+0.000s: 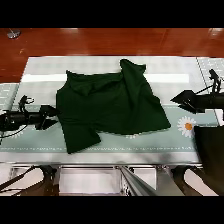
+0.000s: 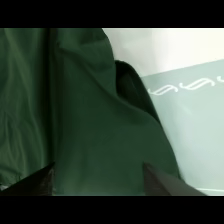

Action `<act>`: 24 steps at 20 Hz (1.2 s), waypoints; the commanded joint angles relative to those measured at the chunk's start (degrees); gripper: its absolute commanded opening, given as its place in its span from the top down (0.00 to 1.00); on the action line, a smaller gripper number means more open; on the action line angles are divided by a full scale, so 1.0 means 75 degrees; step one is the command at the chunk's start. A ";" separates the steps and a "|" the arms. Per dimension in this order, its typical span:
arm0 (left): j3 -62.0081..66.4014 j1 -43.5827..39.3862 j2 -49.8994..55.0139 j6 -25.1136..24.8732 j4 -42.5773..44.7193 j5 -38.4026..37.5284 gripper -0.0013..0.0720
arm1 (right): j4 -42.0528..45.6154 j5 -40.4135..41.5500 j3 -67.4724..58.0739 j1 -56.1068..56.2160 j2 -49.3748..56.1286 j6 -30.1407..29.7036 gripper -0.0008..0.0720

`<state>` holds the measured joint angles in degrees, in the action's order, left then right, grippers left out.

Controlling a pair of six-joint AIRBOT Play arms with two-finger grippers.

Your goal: Fold the shirts.

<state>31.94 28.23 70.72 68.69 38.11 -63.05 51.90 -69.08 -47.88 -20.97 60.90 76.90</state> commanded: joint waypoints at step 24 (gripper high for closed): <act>0.0137 -0.1195 0.0262 -0.1067 -0.1017 0.0606 0.95 | 0.2343 -0.0629 0.1105 0.0481 0.0102 0.1125 0.13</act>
<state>32.93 19.29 72.69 61.47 30.50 -58.24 68.51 -74.11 -41.63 -21.32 60.42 84.27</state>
